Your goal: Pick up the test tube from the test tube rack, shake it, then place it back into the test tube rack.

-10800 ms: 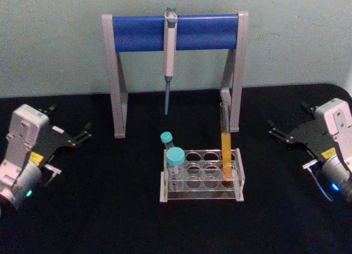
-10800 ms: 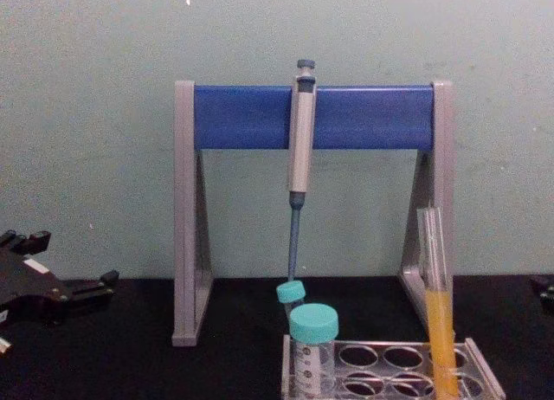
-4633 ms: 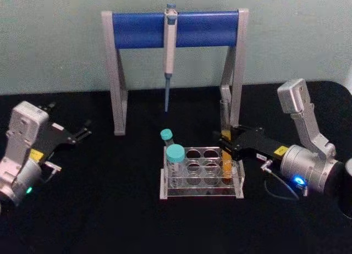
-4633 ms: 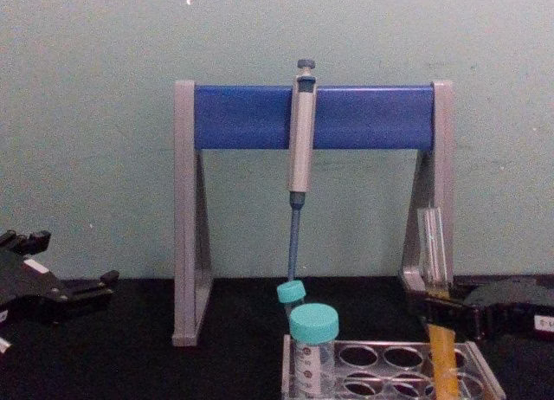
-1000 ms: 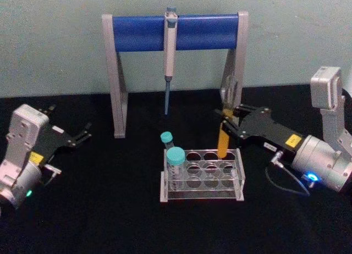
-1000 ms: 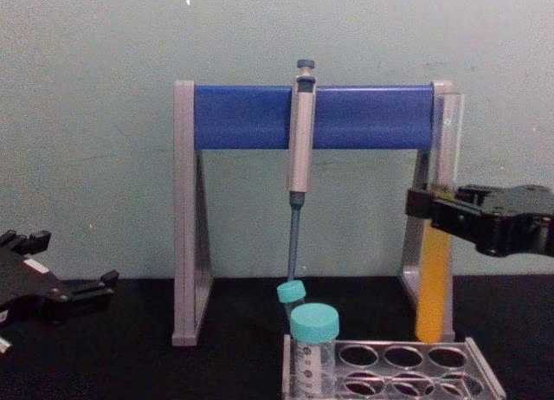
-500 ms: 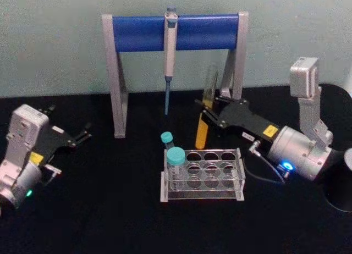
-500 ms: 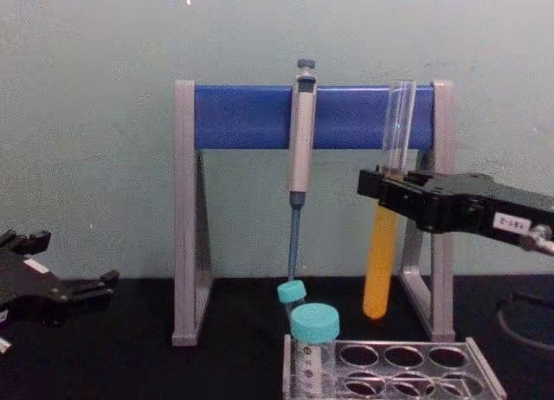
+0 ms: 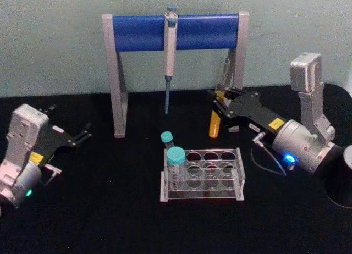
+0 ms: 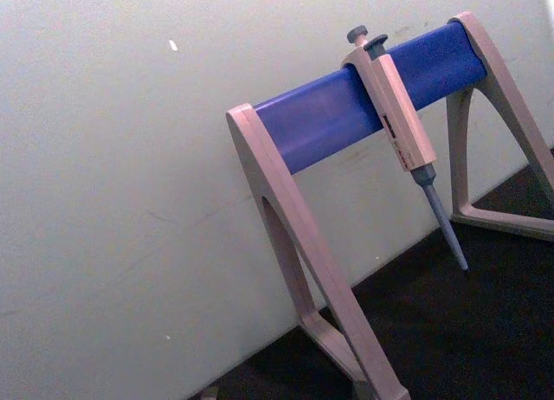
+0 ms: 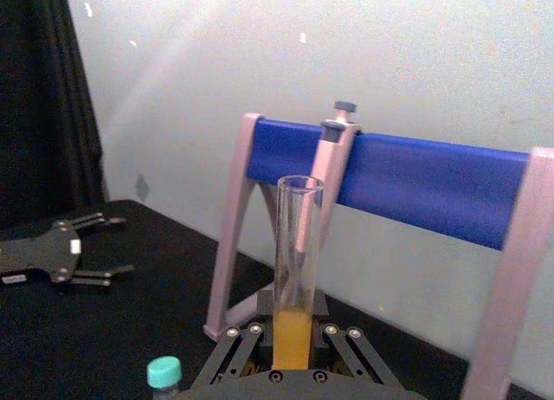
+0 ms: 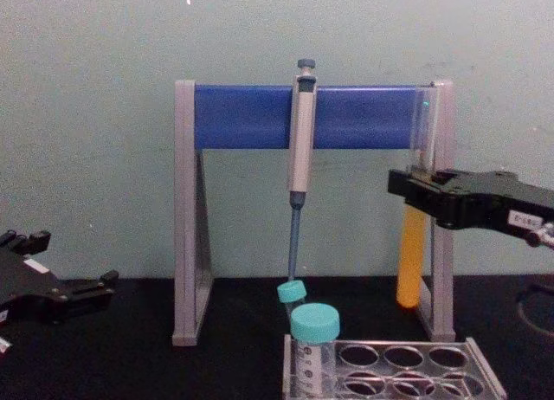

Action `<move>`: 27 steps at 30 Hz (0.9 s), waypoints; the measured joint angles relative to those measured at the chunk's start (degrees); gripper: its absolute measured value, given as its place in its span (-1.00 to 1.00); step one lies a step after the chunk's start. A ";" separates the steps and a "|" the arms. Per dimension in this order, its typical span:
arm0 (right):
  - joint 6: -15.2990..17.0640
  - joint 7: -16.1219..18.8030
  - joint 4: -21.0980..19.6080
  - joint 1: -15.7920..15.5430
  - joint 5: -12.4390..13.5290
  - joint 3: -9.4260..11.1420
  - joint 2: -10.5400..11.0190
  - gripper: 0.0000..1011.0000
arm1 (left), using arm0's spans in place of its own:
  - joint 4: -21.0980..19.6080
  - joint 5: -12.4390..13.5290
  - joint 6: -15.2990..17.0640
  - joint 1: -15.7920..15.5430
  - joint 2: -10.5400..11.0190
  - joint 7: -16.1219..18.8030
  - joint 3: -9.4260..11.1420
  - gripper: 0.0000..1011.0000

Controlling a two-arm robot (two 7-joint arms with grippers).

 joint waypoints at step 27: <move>3.63 3.58 -8.03 -6.15 0.83 1.07 4.37 -0.54 | 0.00 0.00 0.00 0.00 0.00 0.00 0.00 0.98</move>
